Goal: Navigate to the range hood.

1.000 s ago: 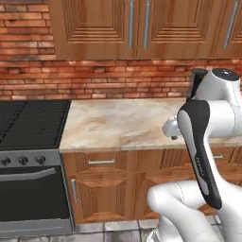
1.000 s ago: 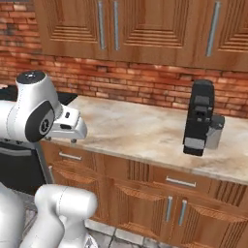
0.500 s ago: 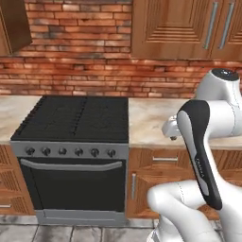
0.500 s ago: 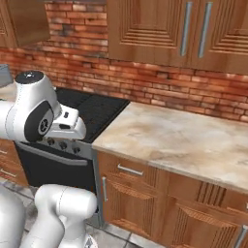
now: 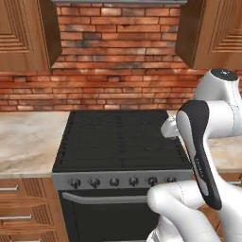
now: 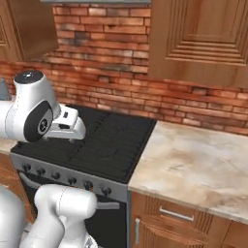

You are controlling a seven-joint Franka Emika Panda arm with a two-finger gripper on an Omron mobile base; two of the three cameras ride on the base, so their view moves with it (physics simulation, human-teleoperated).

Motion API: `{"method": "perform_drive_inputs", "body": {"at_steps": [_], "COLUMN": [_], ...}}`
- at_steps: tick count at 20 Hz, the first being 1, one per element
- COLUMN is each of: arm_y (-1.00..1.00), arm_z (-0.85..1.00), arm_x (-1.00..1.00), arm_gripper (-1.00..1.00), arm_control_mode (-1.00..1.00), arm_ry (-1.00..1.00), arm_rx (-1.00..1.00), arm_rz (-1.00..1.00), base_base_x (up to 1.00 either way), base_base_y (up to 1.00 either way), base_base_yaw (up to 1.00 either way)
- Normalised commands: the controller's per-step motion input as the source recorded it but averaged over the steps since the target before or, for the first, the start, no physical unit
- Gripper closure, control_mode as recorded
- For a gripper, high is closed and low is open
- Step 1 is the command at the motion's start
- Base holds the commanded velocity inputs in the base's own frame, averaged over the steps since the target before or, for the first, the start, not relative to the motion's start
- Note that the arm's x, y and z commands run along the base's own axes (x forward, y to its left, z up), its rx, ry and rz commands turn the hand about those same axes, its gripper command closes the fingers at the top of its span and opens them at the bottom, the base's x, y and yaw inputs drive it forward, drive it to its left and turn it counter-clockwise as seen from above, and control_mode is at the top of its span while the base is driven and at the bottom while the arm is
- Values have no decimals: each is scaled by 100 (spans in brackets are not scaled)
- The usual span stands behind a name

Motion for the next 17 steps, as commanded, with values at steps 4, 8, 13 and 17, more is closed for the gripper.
{"method": "perform_drive_inputs", "body": {"at_steps": [4,8,13,17], "arm_y": [0,0,0,0], "arm_z": [0,0,0,0], "arm_x": [0,0,0,0], "arm_gripper": [-100,-100,-100,-100], "arm_control_mode": [100,100,100,100], "arm_ry": [0,0,0,0], "arm_rx": [0,0,0,0], "arm_rz": [0,0,0,0], "base_base_x": [80,83,100,100], "base_base_y": [100,100,71,84], "base_base_yaw": [-30,-32,-32,-31]}}
